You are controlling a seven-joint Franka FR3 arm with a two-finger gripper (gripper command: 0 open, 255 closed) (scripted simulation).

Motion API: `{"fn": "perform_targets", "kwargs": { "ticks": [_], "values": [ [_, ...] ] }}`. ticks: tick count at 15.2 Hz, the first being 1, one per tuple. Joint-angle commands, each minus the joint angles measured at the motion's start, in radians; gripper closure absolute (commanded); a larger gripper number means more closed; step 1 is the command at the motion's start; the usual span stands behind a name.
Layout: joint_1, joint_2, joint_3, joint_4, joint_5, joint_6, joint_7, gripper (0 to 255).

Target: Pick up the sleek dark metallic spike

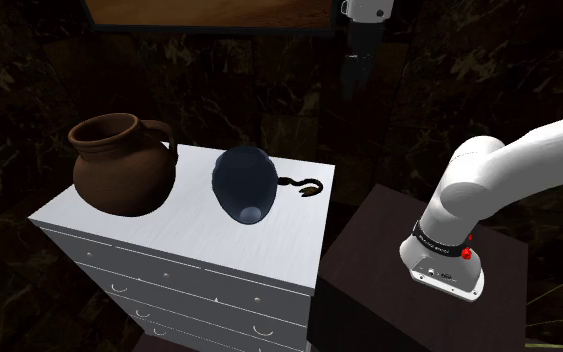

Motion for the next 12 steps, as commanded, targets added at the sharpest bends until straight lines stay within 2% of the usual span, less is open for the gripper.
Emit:
{"fn": "perform_targets", "kwargs": {
  "ticks": [1,12],
  "values": [
    [0.000,0.000,0.000,0.000,0.000,0.000,0.000,0],
    [0.038,0.401,0.084,0.238,0.030,0.158,0.069,0]
  ]
}}
